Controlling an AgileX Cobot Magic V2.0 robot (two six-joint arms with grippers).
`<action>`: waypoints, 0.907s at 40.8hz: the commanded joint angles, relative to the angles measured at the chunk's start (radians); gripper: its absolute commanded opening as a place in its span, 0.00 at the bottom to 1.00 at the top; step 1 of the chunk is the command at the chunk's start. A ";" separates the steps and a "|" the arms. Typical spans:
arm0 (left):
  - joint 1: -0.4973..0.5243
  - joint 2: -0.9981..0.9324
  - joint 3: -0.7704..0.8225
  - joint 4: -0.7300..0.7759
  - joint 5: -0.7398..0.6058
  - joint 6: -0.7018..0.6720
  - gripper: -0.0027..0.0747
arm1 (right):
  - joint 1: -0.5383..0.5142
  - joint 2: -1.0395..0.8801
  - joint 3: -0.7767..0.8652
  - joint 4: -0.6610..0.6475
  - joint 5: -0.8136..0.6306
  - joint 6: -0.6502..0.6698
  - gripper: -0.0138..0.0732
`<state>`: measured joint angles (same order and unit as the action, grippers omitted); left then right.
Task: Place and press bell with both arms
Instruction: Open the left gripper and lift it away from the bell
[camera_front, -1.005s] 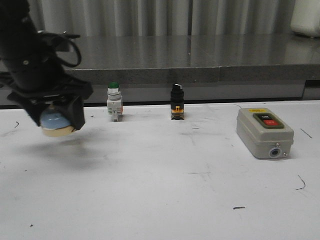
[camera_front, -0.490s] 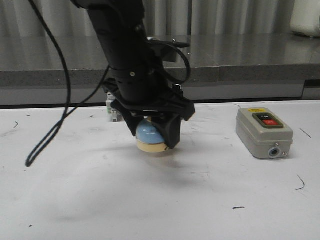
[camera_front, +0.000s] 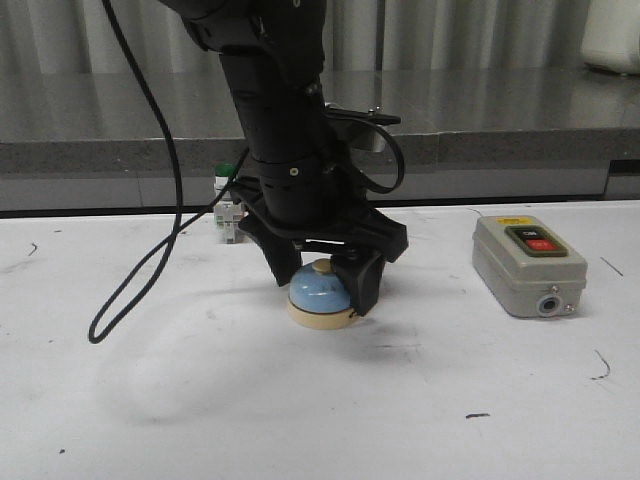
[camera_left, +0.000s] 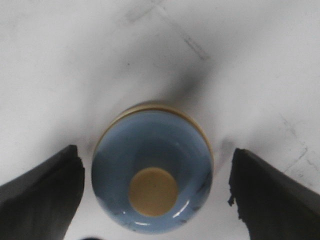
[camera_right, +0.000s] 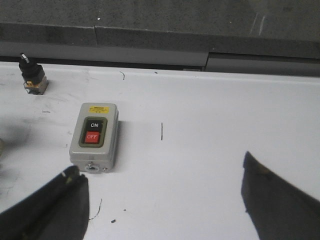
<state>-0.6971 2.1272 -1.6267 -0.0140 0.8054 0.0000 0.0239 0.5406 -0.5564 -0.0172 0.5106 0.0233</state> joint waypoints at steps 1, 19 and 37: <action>-0.008 -0.058 -0.031 -0.004 -0.015 -0.009 0.78 | -0.007 0.009 -0.030 -0.013 -0.064 0.000 0.89; -0.004 -0.429 0.237 -0.037 -0.113 -0.016 0.76 | -0.007 0.009 -0.030 -0.013 -0.064 0.000 0.89; -0.004 -0.944 0.624 -0.034 -0.201 -0.016 0.76 | -0.007 0.009 -0.030 -0.013 -0.064 0.000 0.89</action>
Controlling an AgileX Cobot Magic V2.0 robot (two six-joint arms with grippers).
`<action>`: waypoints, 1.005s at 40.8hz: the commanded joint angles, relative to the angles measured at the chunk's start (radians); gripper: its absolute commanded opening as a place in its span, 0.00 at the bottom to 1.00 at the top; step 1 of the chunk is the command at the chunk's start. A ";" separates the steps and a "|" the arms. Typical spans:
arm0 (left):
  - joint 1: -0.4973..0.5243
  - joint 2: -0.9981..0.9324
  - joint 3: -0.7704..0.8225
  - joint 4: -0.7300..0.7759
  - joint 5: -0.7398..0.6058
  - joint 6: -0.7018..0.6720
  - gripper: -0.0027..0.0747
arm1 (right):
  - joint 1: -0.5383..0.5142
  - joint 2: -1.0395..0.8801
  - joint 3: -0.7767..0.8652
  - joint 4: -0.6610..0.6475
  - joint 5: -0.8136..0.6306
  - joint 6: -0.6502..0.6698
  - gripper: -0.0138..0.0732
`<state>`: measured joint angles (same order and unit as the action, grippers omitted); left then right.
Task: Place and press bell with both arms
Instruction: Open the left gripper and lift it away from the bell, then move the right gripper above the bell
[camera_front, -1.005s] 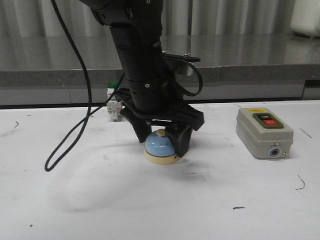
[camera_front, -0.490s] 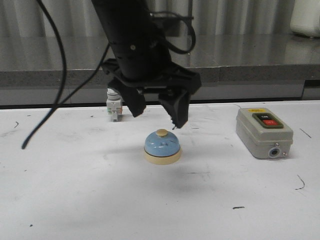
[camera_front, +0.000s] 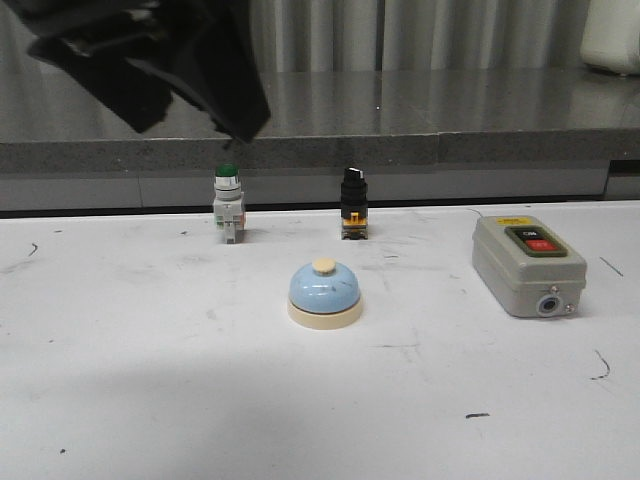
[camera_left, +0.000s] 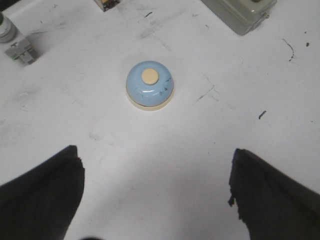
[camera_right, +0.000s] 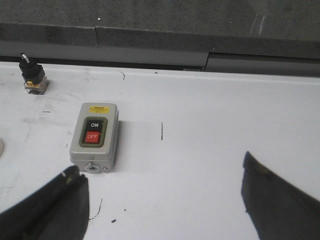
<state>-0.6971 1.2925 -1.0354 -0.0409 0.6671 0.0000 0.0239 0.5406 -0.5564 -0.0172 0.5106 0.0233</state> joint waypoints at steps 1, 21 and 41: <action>-0.004 -0.133 0.048 -0.007 -0.063 -0.016 0.76 | -0.007 0.009 -0.030 -0.013 -0.064 0.000 0.89; -0.004 -0.559 0.323 0.025 -0.058 -0.040 0.76 | -0.007 0.009 -0.030 -0.012 -0.065 0.000 0.89; -0.004 -0.618 0.345 0.035 -0.064 -0.040 0.76 | 0.084 0.054 -0.155 0.005 0.039 -0.086 0.89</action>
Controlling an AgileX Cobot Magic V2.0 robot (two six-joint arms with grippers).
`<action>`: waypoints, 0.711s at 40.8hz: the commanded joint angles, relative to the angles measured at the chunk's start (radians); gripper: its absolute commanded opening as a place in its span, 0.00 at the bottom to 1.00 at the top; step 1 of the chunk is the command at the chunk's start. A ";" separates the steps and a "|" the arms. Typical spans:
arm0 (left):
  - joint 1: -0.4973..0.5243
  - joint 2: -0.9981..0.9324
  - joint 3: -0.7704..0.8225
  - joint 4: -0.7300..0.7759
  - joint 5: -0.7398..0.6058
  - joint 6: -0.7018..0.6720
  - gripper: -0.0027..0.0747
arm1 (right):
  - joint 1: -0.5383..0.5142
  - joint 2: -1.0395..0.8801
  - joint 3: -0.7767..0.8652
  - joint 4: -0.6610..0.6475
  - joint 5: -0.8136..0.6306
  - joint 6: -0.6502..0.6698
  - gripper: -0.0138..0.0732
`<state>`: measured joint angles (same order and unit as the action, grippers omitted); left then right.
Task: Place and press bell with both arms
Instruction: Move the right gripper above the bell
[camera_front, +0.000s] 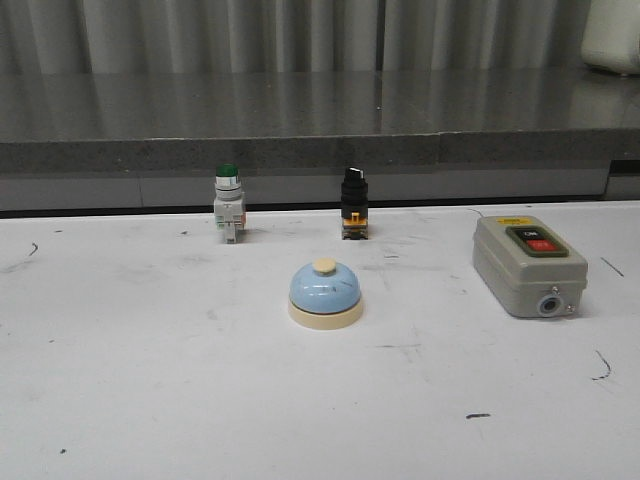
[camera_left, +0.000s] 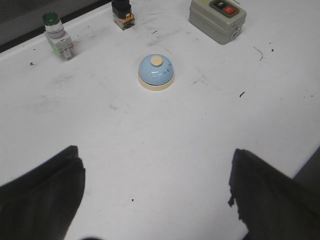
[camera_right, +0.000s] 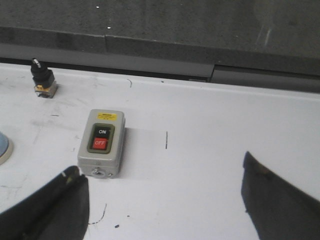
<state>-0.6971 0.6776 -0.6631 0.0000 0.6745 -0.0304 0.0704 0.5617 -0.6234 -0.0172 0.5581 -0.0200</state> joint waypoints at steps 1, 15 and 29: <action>-0.004 -0.004 -0.027 -0.006 -0.071 -0.009 0.76 | 0.052 0.044 -0.105 0.008 0.004 -0.047 0.89; -0.004 -0.004 -0.027 -0.006 -0.071 -0.009 0.76 | 0.316 0.299 -0.384 0.046 0.280 -0.081 0.54; -0.004 -0.004 -0.027 -0.006 -0.071 -0.009 0.76 | 0.497 0.614 -0.584 0.048 0.220 -0.081 0.08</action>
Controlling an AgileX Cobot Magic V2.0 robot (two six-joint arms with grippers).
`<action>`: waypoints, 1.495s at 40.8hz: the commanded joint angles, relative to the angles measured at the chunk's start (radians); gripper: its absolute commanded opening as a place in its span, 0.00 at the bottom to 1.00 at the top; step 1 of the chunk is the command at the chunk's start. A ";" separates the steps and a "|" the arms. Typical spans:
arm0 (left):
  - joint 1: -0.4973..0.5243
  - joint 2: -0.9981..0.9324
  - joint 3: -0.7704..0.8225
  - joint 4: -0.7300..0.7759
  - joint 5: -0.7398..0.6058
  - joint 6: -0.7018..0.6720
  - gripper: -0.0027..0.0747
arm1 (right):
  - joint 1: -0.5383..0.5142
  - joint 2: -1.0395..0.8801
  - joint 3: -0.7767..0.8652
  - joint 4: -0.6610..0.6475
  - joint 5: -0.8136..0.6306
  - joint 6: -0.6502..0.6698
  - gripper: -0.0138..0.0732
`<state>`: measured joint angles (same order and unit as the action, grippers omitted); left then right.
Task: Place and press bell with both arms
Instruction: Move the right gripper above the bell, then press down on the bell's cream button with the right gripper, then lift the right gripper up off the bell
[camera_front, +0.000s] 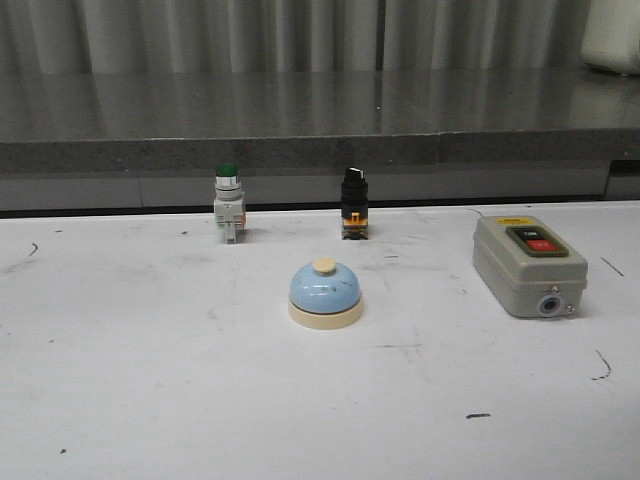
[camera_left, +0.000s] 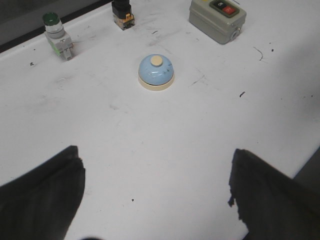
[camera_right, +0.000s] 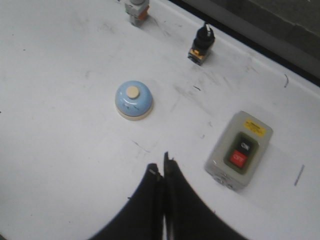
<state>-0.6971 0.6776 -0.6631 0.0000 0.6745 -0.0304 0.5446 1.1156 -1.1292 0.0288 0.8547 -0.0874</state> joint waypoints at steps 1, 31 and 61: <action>-0.004 -0.004 -0.027 -0.006 -0.071 -0.009 0.76 | 0.027 0.083 -0.091 0.002 -0.079 -0.013 0.08; -0.004 -0.004 -0.027 -0.006 -0.071 -0.009 0.76 | 0.049 0.763 -0.358 0.013 -0.254 -0.013 0.08; -0.004 -0.002 -0.027 -0.006 -0.071 -0.009 0.76 | -0.030 0.316 -0.242 -0.001 -0.079 -0.011 0.08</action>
<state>-0.6971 0.6776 -0.6610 0.0000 0.6745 -0.0304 0.5445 1.5617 -1.3995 0.0351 0.7888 -0.0895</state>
